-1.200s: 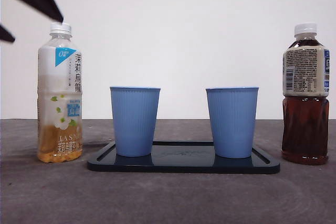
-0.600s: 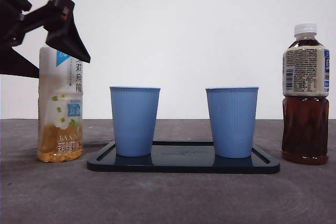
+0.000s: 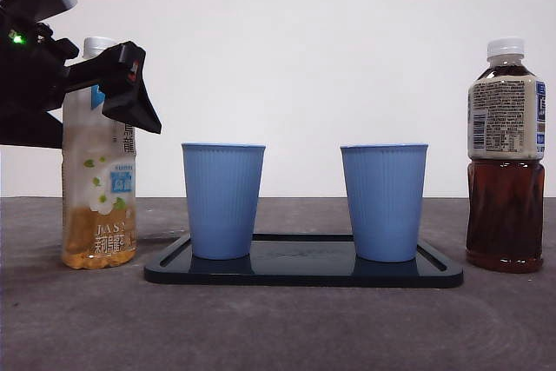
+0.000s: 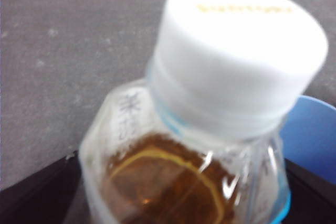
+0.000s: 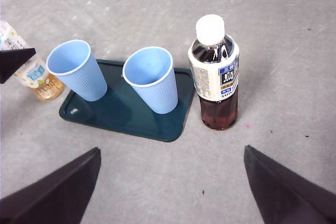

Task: Pour the drink into the cup

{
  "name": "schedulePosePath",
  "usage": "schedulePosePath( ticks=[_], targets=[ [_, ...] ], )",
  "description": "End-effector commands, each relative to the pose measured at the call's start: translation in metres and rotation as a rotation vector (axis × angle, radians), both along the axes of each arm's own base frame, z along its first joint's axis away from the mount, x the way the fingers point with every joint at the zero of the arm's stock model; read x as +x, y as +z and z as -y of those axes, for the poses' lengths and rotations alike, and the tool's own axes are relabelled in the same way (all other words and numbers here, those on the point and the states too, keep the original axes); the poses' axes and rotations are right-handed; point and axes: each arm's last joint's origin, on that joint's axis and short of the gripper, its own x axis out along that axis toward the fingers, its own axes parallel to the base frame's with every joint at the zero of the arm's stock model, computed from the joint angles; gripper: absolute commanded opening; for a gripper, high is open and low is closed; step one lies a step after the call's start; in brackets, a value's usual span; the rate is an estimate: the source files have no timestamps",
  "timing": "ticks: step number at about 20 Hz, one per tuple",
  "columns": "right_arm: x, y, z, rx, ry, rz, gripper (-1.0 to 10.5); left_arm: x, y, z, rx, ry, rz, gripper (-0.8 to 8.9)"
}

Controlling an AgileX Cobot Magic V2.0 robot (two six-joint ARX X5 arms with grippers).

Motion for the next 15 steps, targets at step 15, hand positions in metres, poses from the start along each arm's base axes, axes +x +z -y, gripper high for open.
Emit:
schedulePosePath(
  ticks=[15],
  targets=[
    [0.001,0.009,-0.001,0.041,0.001,0.061,4.3,-0.019,0.063,-0.002,0.127,-0.066,-0.034,1.3]
  ],
)
